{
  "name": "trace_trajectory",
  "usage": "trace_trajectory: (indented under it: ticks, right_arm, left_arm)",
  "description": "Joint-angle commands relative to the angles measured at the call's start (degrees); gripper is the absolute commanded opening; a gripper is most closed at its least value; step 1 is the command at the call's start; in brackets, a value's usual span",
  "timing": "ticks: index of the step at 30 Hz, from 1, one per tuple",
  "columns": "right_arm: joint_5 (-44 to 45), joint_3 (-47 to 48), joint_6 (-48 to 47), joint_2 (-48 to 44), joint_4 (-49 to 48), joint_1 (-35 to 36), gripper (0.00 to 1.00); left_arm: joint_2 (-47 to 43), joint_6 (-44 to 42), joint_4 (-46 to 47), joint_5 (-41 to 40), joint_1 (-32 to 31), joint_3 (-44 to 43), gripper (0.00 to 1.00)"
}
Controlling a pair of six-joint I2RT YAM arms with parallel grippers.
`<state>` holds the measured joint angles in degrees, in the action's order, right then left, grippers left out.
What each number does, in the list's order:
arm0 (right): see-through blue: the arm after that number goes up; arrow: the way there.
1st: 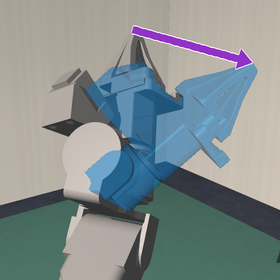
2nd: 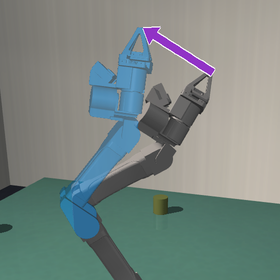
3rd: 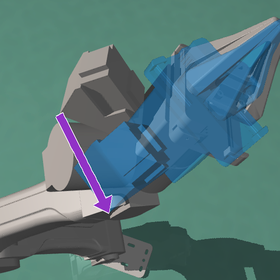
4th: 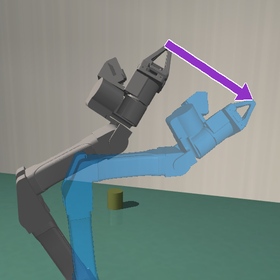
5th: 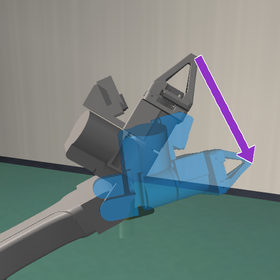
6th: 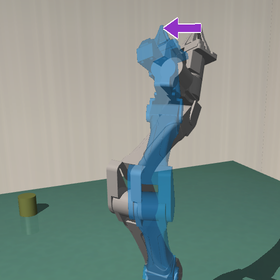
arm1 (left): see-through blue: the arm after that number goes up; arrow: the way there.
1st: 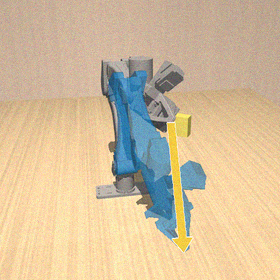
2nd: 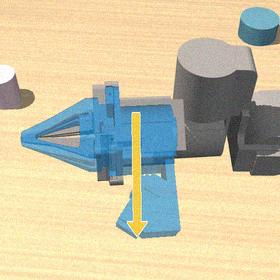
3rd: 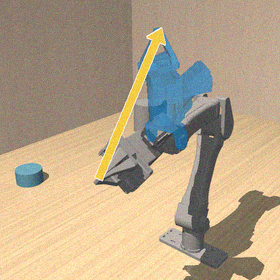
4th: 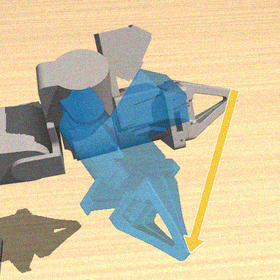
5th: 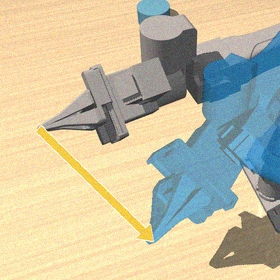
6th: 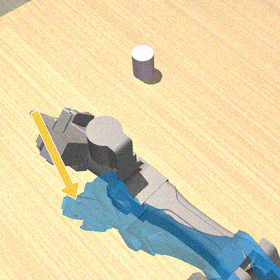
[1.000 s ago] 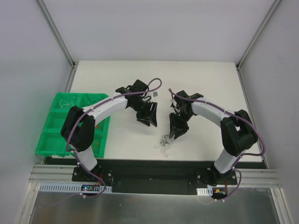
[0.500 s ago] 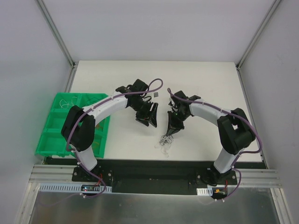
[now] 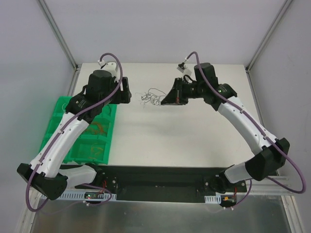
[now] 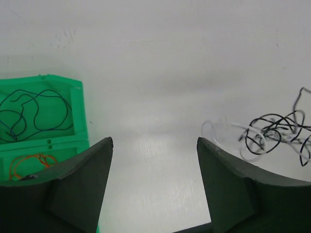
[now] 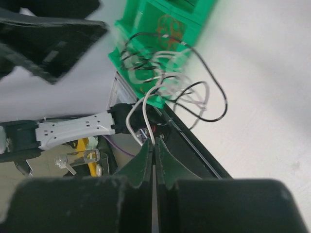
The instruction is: Untangle the cables
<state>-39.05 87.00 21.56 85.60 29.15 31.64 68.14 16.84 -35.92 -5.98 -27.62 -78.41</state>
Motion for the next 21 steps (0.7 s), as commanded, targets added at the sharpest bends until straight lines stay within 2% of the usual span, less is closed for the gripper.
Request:
trace_trajectory:
  ticks: [1,3,5,9,11,16,19,21]
  right_arm:
    - [1.15,-16.81,-2.20,4.30,5.20,-2.63,0.00]
    - [5.28,-23.60,-4.68,7.19,6.10,-2.63,0.00]
    - [5.39,-28.01,-5.83,8.88,4.70,-2.46,0.00]
    - [8.20,-31.02,-7.06,7.39,3.28,-2.81,0.00]
    - [8.46,-30.75,-7.41,6.69,3.81,-2.98,0.00]
    - [8.73,-30.75,-6.97,4.66,3.99,-2.90,0.00]
    - [8.37,-30.66,-6.80,3.78,3.99,-2.98,0.00]
    - [8.55,-30.31,-6.71,3.26,4.08,-3.07,0.00]
  left_arm:
    - [2.96,0.56,-1.26,-1.53,0.46,1.42,0.71]
    - [5.32,0.74,-1.34,5.50,0.90,1.86,0.73]
    - [8.22,0.65,-1.26,13.85,0.90,2.21,0.73]
    - [15.86,1.09,-1.34,32.21,0.81,3.00,0.66]
    - [20.69,1.70,-1.34,38.21,-0.24,2.83,0.62]
    - [29.58,0.56,-0.73,43.32,-6.65,0.02,0.62]
    - [35.03,-0.22,0.15,48.32,-8.85,-2.18,0.63]
    - [38.81,0.12,0.15,48.52,-9.91,-3.15,0.62]
